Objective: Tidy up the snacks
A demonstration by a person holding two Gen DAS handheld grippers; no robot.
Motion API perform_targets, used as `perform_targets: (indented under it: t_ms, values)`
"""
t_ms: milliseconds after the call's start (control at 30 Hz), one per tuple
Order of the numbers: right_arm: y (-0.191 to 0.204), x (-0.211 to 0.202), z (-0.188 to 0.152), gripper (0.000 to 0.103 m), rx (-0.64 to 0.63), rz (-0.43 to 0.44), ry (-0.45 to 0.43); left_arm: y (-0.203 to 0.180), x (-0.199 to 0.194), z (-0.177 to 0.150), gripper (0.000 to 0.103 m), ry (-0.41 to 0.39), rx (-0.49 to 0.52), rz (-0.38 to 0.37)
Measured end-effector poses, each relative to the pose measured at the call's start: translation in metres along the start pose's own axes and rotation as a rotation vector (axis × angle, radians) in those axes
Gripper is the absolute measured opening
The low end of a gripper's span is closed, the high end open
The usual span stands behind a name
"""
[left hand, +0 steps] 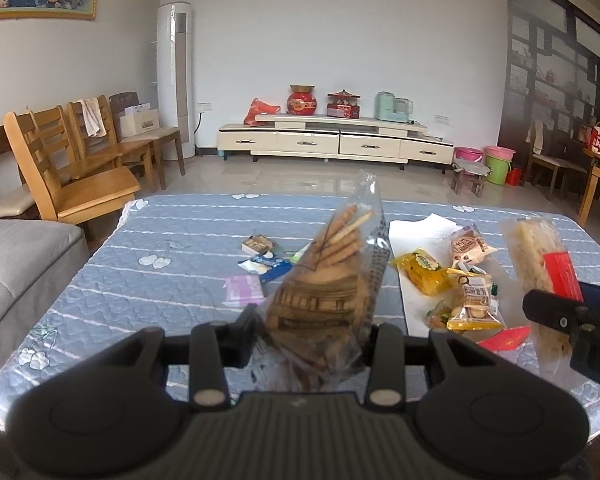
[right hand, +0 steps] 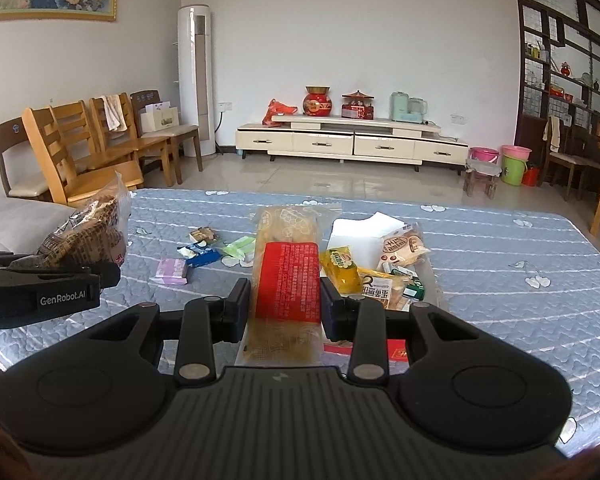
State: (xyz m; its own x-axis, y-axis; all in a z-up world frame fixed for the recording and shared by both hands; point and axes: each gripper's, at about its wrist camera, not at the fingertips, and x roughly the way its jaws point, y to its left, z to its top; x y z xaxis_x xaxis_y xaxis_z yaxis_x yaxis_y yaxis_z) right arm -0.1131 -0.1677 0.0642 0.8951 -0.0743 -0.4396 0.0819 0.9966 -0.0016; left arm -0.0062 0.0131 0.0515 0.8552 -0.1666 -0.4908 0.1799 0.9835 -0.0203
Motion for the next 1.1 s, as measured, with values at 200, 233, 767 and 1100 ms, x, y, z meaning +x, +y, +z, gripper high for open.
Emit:
perform_targets:
  t_ms: [200,233,767,1100]
  values:
    - [0.003,-0.003,0.001,0.044,-0.002,-0.006,-0.005,0.0,0.001,0.001,0.039,0.0,0.002,-0.006]
    - [0.004,-0.004,0.001,0.044,-0.003,-0.007,-0.005,-0.001,0.001,0.001,0.039,0.0,0.002,-0.007]
    - [0.003,-0.01,0.002,0.044,-0.002,-0.03,-0.009,-0.005,0.002,0.002,0.039,-0.002,0.016,-0.029]
    - [0.006,-0.014,0.004,0.044,0.002,-0.042,-0.012,-0.002,0.005,0.001,0.039,-0.006,0.025,-0.04]
